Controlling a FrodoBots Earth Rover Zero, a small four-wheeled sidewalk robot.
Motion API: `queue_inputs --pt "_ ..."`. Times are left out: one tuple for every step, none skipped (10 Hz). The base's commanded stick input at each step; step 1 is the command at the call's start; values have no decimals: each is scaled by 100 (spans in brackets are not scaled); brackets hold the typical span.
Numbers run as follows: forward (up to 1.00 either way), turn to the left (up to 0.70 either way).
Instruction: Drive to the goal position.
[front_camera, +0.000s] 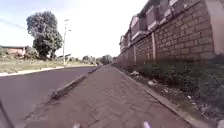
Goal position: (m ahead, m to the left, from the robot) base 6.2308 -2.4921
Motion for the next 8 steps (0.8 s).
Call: queue_inputs --pt "100 0" --pt "100 0" --pt "100 0" --pt "100 0" --pt "100 0" --pt "100 0" --pt "100 0" --pt "100 0"
